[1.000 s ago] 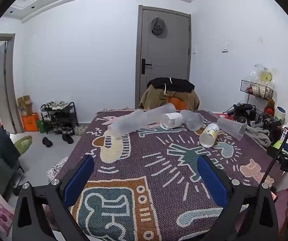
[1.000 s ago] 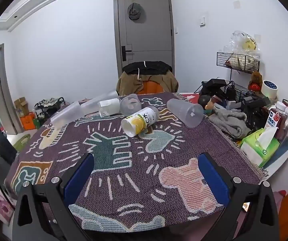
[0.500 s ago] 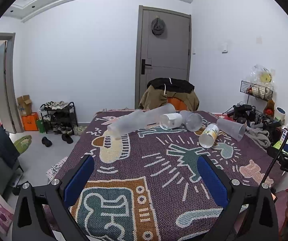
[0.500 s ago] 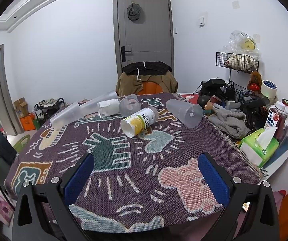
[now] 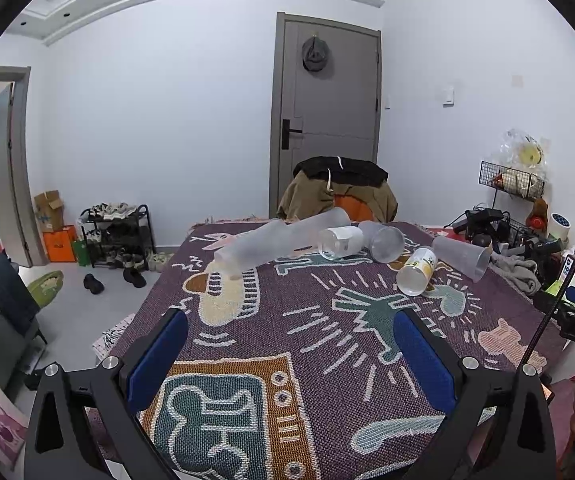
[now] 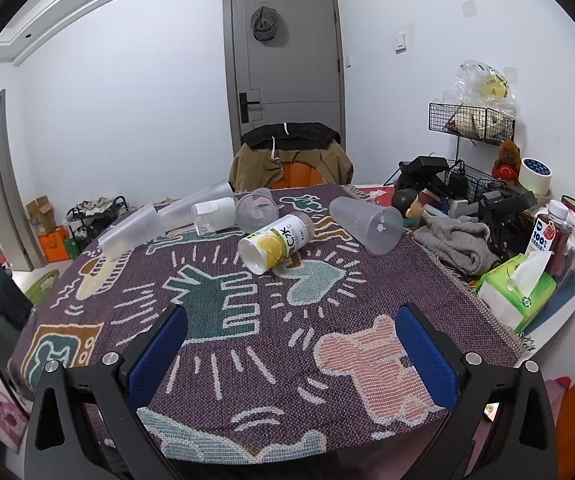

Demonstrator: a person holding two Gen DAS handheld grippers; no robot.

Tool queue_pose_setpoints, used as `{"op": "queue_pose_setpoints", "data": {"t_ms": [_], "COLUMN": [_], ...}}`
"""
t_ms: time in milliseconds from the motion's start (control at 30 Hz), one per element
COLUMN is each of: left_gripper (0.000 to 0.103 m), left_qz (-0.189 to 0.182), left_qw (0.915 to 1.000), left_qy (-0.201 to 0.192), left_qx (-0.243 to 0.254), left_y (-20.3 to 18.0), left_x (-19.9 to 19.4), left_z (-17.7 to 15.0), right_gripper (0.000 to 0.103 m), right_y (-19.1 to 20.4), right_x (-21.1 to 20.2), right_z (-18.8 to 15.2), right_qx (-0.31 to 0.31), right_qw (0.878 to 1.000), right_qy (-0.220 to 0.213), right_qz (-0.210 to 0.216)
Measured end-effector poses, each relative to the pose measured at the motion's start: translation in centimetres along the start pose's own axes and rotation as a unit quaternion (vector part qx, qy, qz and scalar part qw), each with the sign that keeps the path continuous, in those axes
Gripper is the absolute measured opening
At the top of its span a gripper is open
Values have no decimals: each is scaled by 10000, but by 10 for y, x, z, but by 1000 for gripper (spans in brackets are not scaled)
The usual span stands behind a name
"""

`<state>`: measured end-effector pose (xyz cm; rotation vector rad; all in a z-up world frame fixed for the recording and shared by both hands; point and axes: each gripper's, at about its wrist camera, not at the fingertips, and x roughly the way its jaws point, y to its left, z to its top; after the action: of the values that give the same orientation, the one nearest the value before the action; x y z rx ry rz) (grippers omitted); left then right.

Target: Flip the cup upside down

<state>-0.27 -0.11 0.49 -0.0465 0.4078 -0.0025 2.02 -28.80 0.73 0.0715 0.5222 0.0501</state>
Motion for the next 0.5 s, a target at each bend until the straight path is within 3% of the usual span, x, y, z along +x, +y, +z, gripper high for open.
{"op": "queue_pose_setpoints", "data": {"t_ms": [500], "left_gripper": [103], "left_qz": [14], "left_qw": [10000], "left_qy": [-20], "left_qx": [-7], "left_y": [2], "left_x": [-1], "left_z": [1], "right_gripper": [103], "right_y": [-1], "right_x": [-1], "right_z": [0], "right_qx": [7], "right_qw": [10000], "right_qy": [-7], "right_qz": [1]}}
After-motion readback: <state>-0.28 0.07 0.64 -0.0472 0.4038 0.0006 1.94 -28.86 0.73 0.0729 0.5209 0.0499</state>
